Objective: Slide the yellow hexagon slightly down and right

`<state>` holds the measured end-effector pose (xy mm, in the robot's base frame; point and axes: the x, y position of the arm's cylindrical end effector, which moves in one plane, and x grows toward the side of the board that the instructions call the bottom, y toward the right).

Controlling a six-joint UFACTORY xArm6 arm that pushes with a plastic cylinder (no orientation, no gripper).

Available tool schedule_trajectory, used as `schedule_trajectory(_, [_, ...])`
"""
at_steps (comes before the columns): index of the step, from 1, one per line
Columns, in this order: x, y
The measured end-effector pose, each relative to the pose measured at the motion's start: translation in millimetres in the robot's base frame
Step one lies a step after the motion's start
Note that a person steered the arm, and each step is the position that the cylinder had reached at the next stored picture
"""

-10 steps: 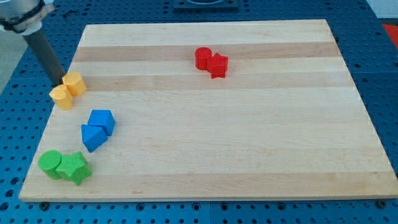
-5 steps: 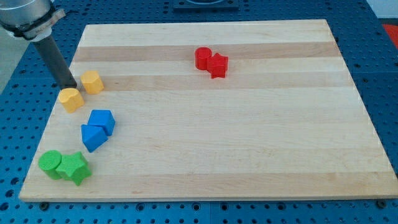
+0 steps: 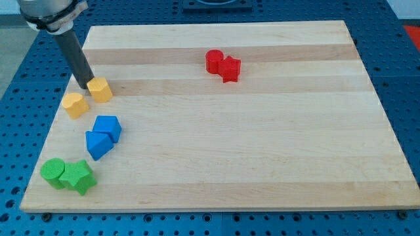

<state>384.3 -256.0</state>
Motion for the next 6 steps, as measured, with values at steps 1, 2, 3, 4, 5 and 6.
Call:
schedule_trajectory(1, [9.4,5.6])
schedule_trajectory(2, [9.6,11.8])
schedule_trajectory(3, [9.6,16.6])
schedule_trajectory(4, [9.2,19.2])
schedule_trajectory(5, [-2.9,23.3])
schedule_trajectory(6, [-15.7,36.1])
